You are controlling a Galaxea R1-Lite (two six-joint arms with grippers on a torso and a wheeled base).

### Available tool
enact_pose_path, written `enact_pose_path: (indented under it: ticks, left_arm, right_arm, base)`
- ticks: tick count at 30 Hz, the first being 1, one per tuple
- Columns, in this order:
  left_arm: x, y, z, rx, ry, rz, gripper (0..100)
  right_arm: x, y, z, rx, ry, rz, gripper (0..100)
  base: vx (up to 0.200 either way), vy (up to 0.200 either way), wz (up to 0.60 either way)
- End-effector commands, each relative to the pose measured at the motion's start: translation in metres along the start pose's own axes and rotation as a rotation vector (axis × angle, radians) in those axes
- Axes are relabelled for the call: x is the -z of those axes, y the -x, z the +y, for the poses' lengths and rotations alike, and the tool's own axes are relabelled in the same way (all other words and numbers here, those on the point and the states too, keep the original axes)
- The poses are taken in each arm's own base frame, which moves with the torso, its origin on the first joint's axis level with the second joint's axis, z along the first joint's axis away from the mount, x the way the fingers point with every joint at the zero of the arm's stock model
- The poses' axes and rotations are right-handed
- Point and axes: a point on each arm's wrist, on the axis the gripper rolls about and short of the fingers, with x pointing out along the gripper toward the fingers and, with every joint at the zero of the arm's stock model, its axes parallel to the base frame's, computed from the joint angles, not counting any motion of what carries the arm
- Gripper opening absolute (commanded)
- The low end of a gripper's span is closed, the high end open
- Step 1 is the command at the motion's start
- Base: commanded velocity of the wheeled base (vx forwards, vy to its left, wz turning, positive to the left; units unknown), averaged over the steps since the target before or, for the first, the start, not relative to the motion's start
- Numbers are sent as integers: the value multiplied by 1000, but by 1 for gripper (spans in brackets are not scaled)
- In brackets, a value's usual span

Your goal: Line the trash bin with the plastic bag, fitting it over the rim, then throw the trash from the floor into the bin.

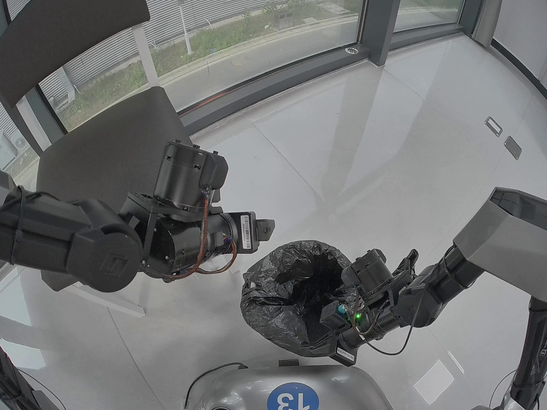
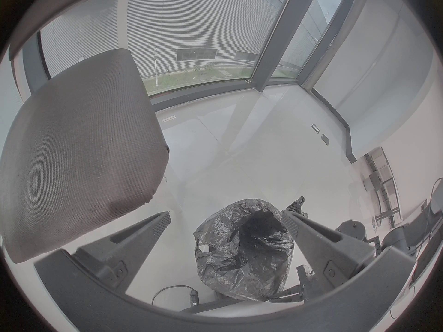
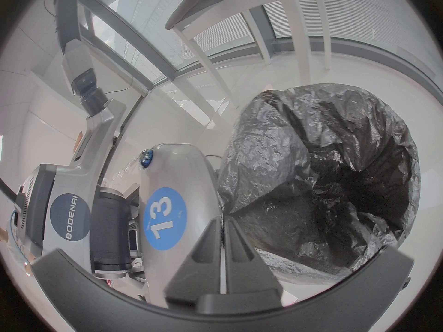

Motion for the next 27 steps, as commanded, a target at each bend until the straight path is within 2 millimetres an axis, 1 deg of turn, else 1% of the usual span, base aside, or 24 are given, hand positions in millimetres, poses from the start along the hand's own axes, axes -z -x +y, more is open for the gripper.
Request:
enact_pose_path:
  ticks: [1, 4, 6, 7, 9, 15, 16, 20, 23, 25, 27]
  left_arm:
    - [0, 0, 0, 0, 1, -1, 100]
    - [-1, 0, -1, 2, 1, -4, 100]
    - [-1, 0, -1, 2, 1, -4, 100]
    - [0, 0, 0, 1, 1, -1, 100]
    - [0, 0, 0, 1, 1, -1, 100]
    - [0, 1, -2, 6, -1, -1, 100]
    - [1, 1, -2, 6, -2, 0, 100]
    - [1, 1, -2, 7, -1, -1, 100]
    - [0, 1, -2, 7, -1, -3, 100]
    - [0, 1, -2, 7, -1, -3, 100]
    - [0, 1, -2, 6, -1, -3, 100]
  right_arm:
    - [-2, 2, 9, -14, 18, 2, 0]
    - [-2, 0, 17, -29, 31, 10, 0]
    - [-2, 0, 17, -29, 31, 10, 0]
    - [-5, -1, 25, -43, 49, 12, 0]
    - [-6, -3, 30, -54, 61, 16, 0]
    - [-2, -5, 36, -70, 67, 32, 0]
    - [0, -5, 37, -72, 67, 34, 100]
    - [-3, -2, 39, -71, 74, 27, 100]
    - [-4, 0, 37, -59, 70, 13, 100]
    - [-8, 9, 32, -29, 65, -19, 100]
    - [-6, 23, 22, 8, 36, -44, 100]
  base:
    - [0, 0, 0]
    - [0, 0, 0]
    - [0, 0, 0]
    - [0, 0, 0]
    - [0, 0, 0]
    - [0, 0, 0]
    - [0, 0, 0]
    - [0, 0, 0]
    - [0, 0, 0]
    - [0, 0, 0]
    - [0, 0, 0]
